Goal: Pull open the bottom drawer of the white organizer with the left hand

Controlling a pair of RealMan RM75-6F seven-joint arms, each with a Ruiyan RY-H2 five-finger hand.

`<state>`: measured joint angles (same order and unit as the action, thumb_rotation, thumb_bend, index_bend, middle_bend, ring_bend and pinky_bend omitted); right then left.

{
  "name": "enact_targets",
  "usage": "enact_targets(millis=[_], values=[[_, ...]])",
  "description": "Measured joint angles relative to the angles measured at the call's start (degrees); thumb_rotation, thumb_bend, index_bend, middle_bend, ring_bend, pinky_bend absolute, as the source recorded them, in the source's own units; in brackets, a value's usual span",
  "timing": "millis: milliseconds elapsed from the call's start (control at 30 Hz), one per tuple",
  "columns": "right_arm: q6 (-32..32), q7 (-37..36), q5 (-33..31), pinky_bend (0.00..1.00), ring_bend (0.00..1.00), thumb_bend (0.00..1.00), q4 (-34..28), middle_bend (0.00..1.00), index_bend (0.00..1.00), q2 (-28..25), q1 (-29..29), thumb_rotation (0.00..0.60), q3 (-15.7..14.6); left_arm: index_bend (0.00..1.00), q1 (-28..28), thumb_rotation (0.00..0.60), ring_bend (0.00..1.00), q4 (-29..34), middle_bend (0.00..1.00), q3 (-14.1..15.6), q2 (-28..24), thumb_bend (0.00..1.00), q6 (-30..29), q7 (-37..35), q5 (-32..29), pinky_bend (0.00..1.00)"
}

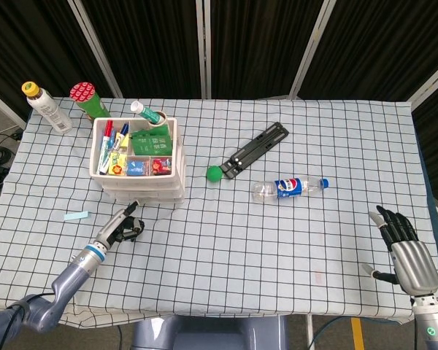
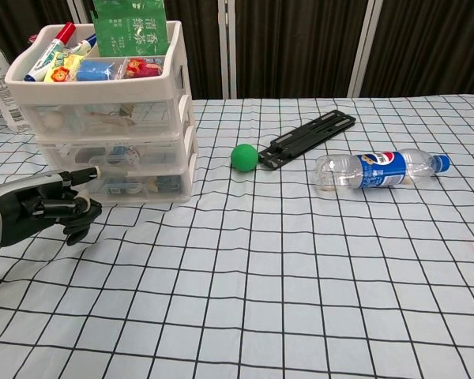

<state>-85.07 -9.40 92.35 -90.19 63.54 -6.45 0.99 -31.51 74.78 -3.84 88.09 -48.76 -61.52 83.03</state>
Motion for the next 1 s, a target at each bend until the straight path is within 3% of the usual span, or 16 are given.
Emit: enact_targets(millis=[1000], values=[[0.53,-0.05,-0.18,0.00,0.00,0.02,0.22,0.00,0.07,0.20,-0.22,0.600,-0.07,0.08,-2.48,0.600,0.79,-0.65,0.83,-0.93,0.62,1.00,2.24,1.42,-1.64,0.72]])
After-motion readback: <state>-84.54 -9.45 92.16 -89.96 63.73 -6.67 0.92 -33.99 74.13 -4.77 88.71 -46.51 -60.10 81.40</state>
